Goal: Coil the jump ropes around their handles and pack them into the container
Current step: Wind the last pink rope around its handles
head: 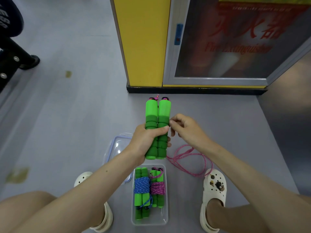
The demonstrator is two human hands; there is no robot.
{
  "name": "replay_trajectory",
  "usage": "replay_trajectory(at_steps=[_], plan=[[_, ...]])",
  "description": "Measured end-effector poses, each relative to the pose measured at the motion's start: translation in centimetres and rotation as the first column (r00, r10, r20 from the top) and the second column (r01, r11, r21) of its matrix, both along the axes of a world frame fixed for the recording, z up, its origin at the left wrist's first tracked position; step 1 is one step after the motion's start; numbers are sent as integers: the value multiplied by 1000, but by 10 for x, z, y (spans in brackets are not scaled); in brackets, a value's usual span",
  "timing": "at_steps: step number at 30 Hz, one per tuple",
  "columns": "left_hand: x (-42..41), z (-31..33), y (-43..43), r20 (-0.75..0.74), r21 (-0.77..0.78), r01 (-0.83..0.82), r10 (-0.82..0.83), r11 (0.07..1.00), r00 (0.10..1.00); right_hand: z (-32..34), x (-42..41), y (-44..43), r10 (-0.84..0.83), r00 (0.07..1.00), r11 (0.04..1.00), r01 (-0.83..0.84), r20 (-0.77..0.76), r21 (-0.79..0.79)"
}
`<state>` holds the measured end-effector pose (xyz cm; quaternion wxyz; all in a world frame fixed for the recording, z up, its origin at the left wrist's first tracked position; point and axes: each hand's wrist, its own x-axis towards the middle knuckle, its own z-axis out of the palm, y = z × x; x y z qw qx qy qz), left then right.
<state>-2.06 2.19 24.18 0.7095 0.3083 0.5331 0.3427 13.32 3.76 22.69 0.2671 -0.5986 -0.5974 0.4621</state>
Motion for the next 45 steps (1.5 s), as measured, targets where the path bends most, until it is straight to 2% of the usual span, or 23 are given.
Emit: replay_trajectory(at_steps=[9, 16, 21, 23, 25, 27, 31, 34, 36, 39, 41, 43, 45], plan=[[0, -1, 2, -74, 36, 7, -4, 999, 997, 4, 3, 0, 52, 997, 998, -50, 54, -30], [-2, -8, 4, -261, 137, 31, 6, 990, 965, 4, -1, -2, 45, 998, 994, -40, 44, -97], [-5, -13, 8, -446, 198, 84, 14, 977, 895, 8, -2, -6, -58, 998, 982, 56, -6, -183], [-5, -14, 8, -617, 262, 192, 11, 946, 787, 10, -2, -6, -91, 995, 973, 82, -31, -217], [-4, -12, 5, -786, 297, 327, 35, 897, 617, 12, -2, -5, -97, 995, 966, 86, -36, -243], [-4, -10, 3, -894, 298, 426, 93, 854, 439, 14, -3, -6, -49, 998, 965, 39, -32, -260], [-4, -10, -2, -961, 278, 581, 227, 765, 161, 15, -10, -9, 10, 986, 939, -66, -167, -337], [-1, -9, -6, -959, 219, 680, 282, 700, 19, 15, -11, -11, 13, 964, 925, -113, -266, -363], [-1, -13, -9, -933, 225, 711, 357, 666, -40, 16, -11, -10, 26, 934, 913, -168, -357, -372], [0, -22, -9, -872, 281, 752, 486, 596, -59, 18, -13, -10, 0, 905, 903, -183, -425, -389], [2, -30, -12, -845, 321, 778, 534, 540, -23, 17, -16, -10, -99, 926, 915, -59, -363, -399], [5, -32, -15, -858, 346, 776, 512, 527, 35, 14, -18, -10, -220, 930, 915, 92, -295, -393], [7, -30, -15, -906, 383, 720, 386, 578, 172, 13, -18, -10, -294, 917, 907, 179, -269, -381]])
